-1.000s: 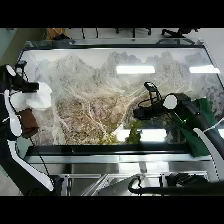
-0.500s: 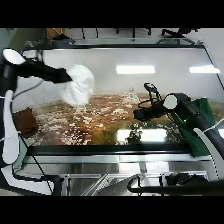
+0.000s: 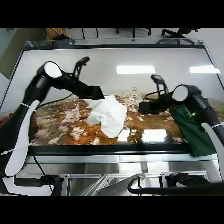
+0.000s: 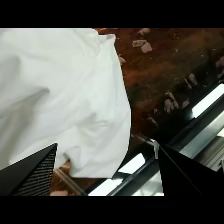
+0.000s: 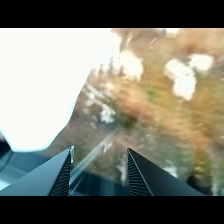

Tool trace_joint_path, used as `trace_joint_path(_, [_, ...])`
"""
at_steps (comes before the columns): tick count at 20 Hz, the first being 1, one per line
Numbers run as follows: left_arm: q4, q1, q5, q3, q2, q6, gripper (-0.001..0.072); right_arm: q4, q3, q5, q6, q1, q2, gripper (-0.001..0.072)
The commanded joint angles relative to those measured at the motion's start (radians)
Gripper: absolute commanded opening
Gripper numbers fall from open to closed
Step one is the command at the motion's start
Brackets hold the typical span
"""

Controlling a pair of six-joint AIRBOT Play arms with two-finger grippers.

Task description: Fold the shirts.

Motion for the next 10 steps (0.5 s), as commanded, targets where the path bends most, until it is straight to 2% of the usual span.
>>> trace_joint_path(1, [0.002,0.137,-0.212,0.054,0.027,-0.062,0.0677,0.015,0.089,0.047,-0.074,-0.127,-0.007,0.0459])
trace_joint_path(2, [0.001,0.175,-0.203,-0.008,0.057,-0.061,0.0677,0.019,0.089,0.047,-0.109,-0.149,-0.016,0.0542])
trace_joint_path(5, [-0.003,0.233,-0.012,-0.320,0.161,-0.026,0.0677,0.045,0.089,0.043,-0.164,-0.154,-0.097,0.0541])
trace_joint_path(7, [-0.036,0.232,0.135,-0.543,0.204,0.016,0.0677,0.144,0.089,0.037,-0.219,-0.154,-0.172,0.0541])
trace_joint_path(10, [-0.262,0.230,0.354,-0.813,0.208,0.186,0.0677,0.327,0.089,0.014,-0.315,-0.153,-0.285,0.0540])
